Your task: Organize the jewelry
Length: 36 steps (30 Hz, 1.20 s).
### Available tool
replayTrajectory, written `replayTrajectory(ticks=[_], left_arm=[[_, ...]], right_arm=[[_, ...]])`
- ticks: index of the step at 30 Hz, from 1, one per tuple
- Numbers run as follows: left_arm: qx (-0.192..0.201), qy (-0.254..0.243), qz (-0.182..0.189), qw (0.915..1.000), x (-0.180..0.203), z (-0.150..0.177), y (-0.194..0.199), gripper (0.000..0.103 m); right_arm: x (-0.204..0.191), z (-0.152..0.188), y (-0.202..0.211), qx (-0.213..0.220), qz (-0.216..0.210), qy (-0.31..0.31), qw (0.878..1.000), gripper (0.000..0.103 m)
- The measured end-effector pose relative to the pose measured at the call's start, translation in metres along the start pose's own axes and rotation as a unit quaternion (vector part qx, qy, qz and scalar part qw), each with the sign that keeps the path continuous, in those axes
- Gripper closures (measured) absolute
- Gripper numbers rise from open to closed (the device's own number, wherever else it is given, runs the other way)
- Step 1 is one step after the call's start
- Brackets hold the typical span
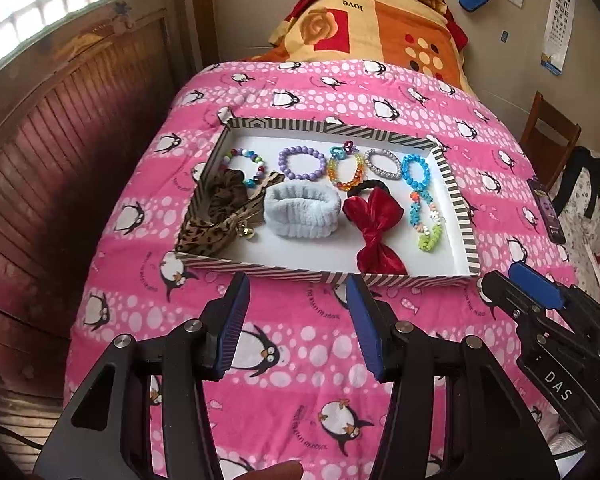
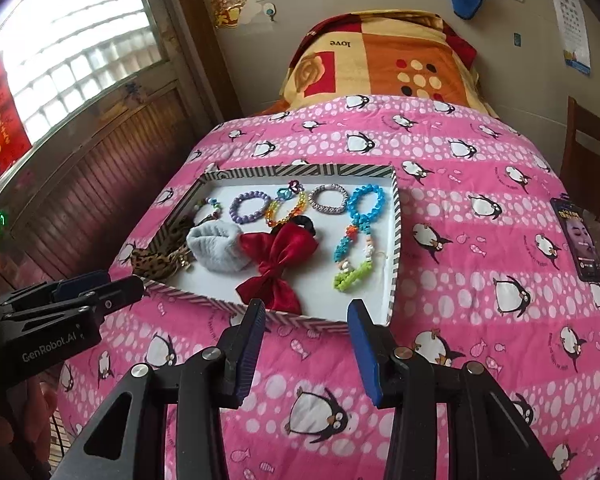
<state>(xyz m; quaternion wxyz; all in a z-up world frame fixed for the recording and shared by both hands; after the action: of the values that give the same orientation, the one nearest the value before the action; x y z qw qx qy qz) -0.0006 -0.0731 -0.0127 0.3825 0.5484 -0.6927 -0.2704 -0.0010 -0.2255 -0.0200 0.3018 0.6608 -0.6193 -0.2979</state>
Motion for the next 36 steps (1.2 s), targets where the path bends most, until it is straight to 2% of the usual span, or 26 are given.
replayTrajectory(ticks=[17, 36], left_arm=[[0.031, -0.004, -0.022, 0.9993, -0.011, 0.010, 0.028, 0.053], [0.031, -0.003, -0.022, 0.9993, -0.015, 0.012, 0.030, 0.053]], right_arm=[[-0.025, 0.009, 0.010, 0.000, -0.016, 0.019, 1.000, 0.062], [-0.027, 0.011, 0.010, -0.004, -0.018, 0.015, 1.000, 0.062]])
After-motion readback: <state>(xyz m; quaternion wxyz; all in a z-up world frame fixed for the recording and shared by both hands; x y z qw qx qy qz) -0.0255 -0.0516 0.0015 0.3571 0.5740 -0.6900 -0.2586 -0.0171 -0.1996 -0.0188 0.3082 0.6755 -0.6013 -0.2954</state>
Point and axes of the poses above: each gripper's, at about its wrist camera, not at the fingertips, and y roughly against the way its jaws point, x to its right, z to its underside, the point moved 7 cm from there along -y, roughly the way its jaws point, and after that the axes turned 15 degrees about z, right-handed, at the moved point
